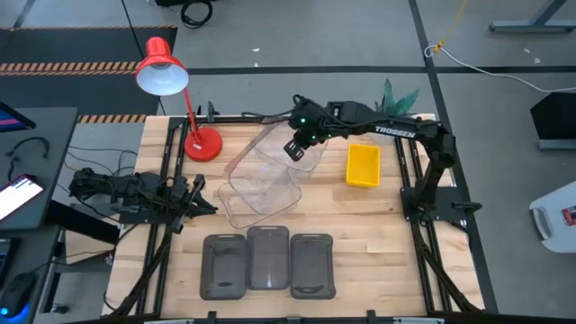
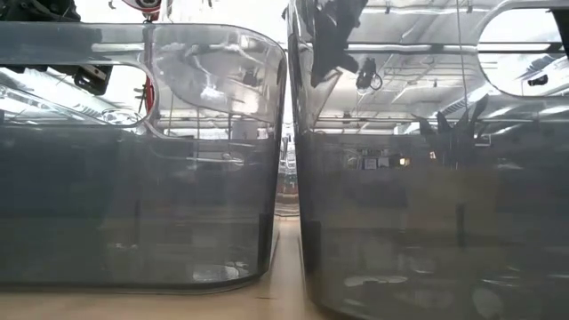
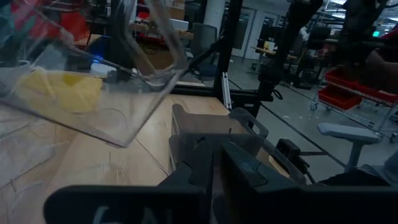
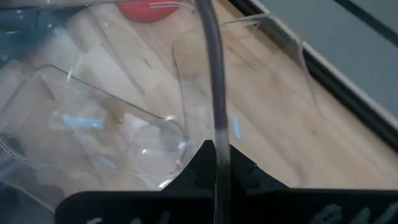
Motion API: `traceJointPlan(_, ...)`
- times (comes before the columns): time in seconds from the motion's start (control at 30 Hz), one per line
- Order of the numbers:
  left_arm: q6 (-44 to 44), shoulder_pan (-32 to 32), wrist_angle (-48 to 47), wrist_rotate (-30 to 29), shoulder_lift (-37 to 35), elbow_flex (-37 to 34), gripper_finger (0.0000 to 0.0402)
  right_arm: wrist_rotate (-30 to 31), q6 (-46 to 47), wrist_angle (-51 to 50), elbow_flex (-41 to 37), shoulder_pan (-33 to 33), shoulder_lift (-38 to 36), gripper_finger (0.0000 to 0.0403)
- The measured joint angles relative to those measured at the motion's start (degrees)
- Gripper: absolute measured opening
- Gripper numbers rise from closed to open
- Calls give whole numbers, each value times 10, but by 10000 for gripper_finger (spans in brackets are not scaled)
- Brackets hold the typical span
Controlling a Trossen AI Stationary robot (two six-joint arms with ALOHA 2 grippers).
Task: Stack baskets by color
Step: Stack the bottom transparent bin on the middle left transparent bin
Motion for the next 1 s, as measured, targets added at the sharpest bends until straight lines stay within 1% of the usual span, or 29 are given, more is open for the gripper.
traceJointPlan(0.07,0,0,0,0,0,0,30,6,31,-3,0,10,0,6)
traceJointPlan(0.2,0,0,0,0,0,0,35,42,89,-2,0,35,0,6)
traceJointPlan(0.27,0,0,0,0,0,0,38,48,117,-2,0,46,0,6)
traceJointPlan(0.53,0,0,0,0,0,0,32,50,227,-5,0,87,0,5)
traceJointPlan(0.67,0,0,0,0,0,0,30,27,283,-10,0,92,0,5)
traceJointPlan(0.77,0,0,0,0,0,0,34,24,316,-19,0,95,0,5)
traceJointPlan(0.87,0,0,0,0,0,0,38,18,337,-31,0,98,0,5)
traceJointPlan(1.0,0,0,0,0,0,0,38,19,333,-35,0,98,0,5)
